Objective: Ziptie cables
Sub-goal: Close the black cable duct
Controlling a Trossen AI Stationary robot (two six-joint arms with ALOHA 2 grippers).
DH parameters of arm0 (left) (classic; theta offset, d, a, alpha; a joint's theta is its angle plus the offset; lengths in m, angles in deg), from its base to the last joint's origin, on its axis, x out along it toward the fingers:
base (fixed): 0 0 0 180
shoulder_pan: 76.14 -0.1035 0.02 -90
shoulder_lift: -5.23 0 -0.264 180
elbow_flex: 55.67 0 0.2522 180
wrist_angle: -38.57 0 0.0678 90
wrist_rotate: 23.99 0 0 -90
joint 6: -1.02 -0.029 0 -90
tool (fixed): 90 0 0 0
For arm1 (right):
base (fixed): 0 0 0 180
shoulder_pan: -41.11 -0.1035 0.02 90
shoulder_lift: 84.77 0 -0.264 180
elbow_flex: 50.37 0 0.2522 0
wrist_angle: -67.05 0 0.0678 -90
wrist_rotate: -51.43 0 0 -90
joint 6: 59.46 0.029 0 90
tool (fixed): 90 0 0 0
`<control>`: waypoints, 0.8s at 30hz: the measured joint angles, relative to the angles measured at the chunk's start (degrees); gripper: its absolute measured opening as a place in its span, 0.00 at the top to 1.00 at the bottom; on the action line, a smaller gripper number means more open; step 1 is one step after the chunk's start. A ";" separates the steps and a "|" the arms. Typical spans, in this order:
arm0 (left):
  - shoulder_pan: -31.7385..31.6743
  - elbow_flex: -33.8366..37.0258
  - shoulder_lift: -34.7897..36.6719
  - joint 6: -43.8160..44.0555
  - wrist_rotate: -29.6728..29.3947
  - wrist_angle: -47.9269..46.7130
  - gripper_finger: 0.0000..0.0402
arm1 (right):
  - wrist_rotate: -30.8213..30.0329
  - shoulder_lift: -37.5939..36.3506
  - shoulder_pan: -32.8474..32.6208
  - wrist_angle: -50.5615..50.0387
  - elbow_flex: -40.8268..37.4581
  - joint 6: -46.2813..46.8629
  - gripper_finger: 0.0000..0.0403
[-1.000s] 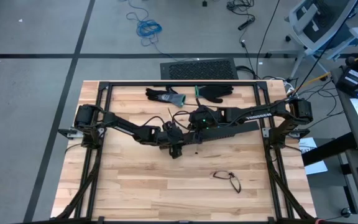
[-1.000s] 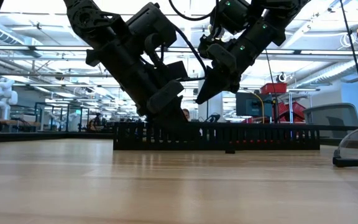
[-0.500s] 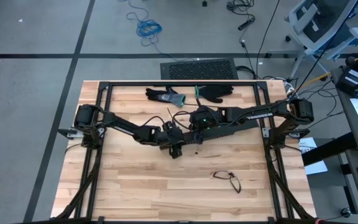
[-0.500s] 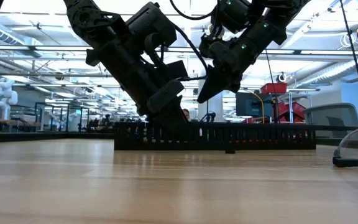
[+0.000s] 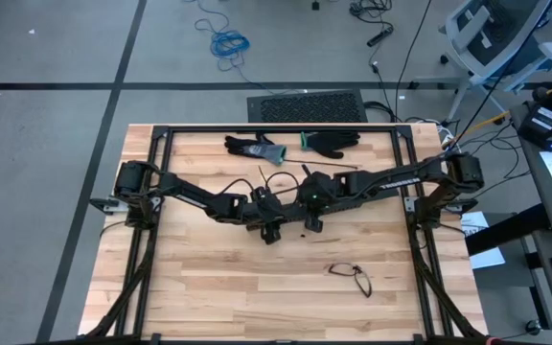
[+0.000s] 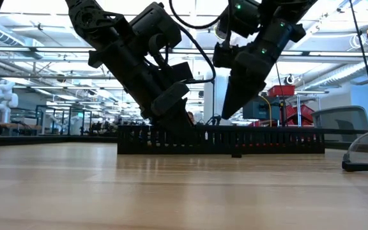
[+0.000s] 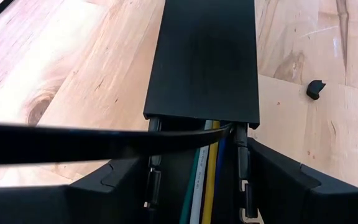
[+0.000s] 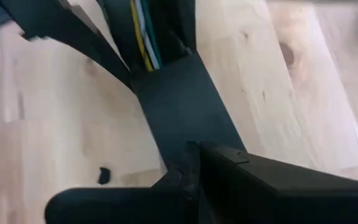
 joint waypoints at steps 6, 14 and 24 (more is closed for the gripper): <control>0.00 0.00 0.00 0.03 0.02 -0.03 0.41 | -0.79 2.47 0.00 -0.15 0.02 -0.42 1.00; 0.00 0.00 0.00 0.15 -0.01 -0.26 0.41 | -0.70 7.88 -0.74 8.03 0.31 0.76 1.00; 0.00 0.00 0.00 0.28 0.00 -0.20 0.41 | -0.57 11.14 -1.86 14.11 0.30 3.96 1.00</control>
